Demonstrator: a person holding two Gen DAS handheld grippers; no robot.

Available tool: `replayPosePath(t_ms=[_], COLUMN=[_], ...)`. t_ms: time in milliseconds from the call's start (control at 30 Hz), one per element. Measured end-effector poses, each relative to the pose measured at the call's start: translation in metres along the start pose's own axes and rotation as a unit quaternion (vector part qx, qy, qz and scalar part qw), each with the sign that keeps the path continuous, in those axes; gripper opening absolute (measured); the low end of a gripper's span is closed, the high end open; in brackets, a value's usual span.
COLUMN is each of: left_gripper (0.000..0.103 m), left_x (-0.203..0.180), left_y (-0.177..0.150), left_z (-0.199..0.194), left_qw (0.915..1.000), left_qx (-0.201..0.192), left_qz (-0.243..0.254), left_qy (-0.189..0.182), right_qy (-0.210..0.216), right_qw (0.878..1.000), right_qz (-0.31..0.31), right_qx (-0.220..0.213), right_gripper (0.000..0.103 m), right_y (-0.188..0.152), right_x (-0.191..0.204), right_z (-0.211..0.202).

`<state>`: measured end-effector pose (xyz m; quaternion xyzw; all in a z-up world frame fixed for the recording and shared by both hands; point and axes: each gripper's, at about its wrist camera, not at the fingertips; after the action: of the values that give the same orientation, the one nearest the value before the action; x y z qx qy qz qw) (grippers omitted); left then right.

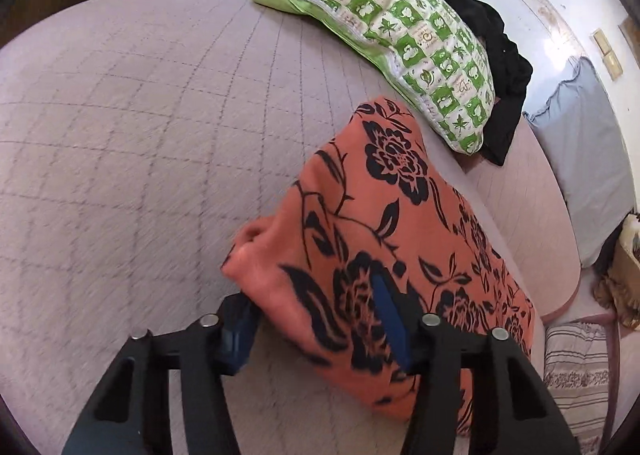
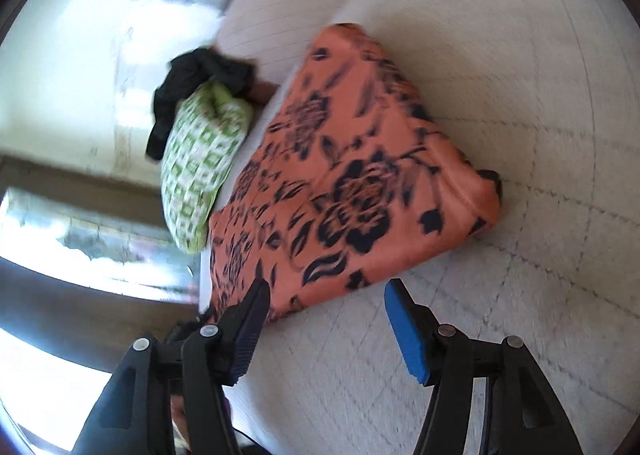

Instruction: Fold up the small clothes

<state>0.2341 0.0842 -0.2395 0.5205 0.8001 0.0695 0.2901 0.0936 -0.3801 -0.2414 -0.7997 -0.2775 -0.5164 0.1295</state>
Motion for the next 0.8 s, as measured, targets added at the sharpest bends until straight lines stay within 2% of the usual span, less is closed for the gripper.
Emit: replayPosePath(t_ms=[100, 167, 267, 300, 333, 367, 400, 500, 600, 633, 667, 800], left_gripper=[0.058, 0.069, 0.069, 0.067, 0.053, 0.035, 0.029, 0.029, 0.032, 0.041, 0.048, 0.045], left_x=[-0.005, -0.005, -0.006, -0.008, -0.01, -0.013, -0.014, -0.013, -0.013, -0.013, -0.015, -0.021], left_y=[0.006, 0.008, 0.011, 0.011, 0.011, 0.012, 0.012, 0.015, 0.017, 0.017, 0.017, 0.015], left_z=[0.006, 0.009, 0.014, 0.016, 0.018, 0.021, 0.023, 0.021, 0.021, 0.022, 0.022, 0.022], left_qw=[1.0, 0.9997, 0.9984, 0.9985, 0.9991, 0.9997, 0.9999, 0.9998, 0.9997, 0.9995, 0.9993, 0.9998], left_qx=[-0.005, -0.007, -0.014, -0.014, -0.016, -0.017, -0.016, -0.013, -0.006, -0.003, -0.004, -0.012], left_qz=[-0.004, -0.016, -0.035, -0.032, -0.024, -0.011, -0.007, -0.013, -0.02, -0.028, -0.029, -0.004], left_qy=[-0.003, -0.016, -0.042, -0.041, -0.032, -0.013, -0.001, -0.009, -0.013, -0.013, -0.022, -0.014], right_qy=[0.003, 0.006, 0.014, 0.021, 0.026, 0.025, 0.022, -0.008, -0.04, -0.047, -0.041, -0.026], right_qw=[0.999, 0.999, 0.997, 0.997, 0.997, 0.997, 0.997, 0.997, 0.995, 0.994, 0.993, 0.996], right_qz=[0.05, 0.045, 0.063, 0.067, 0.066, 0.069, 0.072, 0.075, 0.068, 0.07, 0.078, 0.041], right_qx=[-0.011, -0.022, -0.033, -0.035, -0.032, -0.028, -0.021, -0.011, -0.055, -0.072, -0.075, -0.078], right_gripper=[0.065, 0.065, 0.065, 0.065, 0.065, 0.065, 0.065, 0.065, 0.065, 0.065, 0.065, 0.066], right_y=[0.014, 0.021, 0.03, 0.03, 0.029, 0.027, 0.025, 0.017, 0.023, 0.026, 0.029, 0.044], right_x=[-0.017, -0.014, -0.018, -0.018, -0.017, -0.016, -0.017, -0.028, -0.031, -0.034, -0.037, -0.027], right_z=[0.015, 0.018, 0.022, 0.02, 0.017, 0.012, 0.008, -0.016, -0.039, -0.042, -0.038, -0.009])
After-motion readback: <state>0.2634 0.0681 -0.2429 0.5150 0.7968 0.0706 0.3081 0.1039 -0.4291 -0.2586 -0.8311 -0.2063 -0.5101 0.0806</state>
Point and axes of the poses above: each gripper's, at about its wrist camera, not at the fingertips, and z roughly the way its jaws point, x to its left, y to its top, and after that the axes turned 8 degrees about y, right-handed
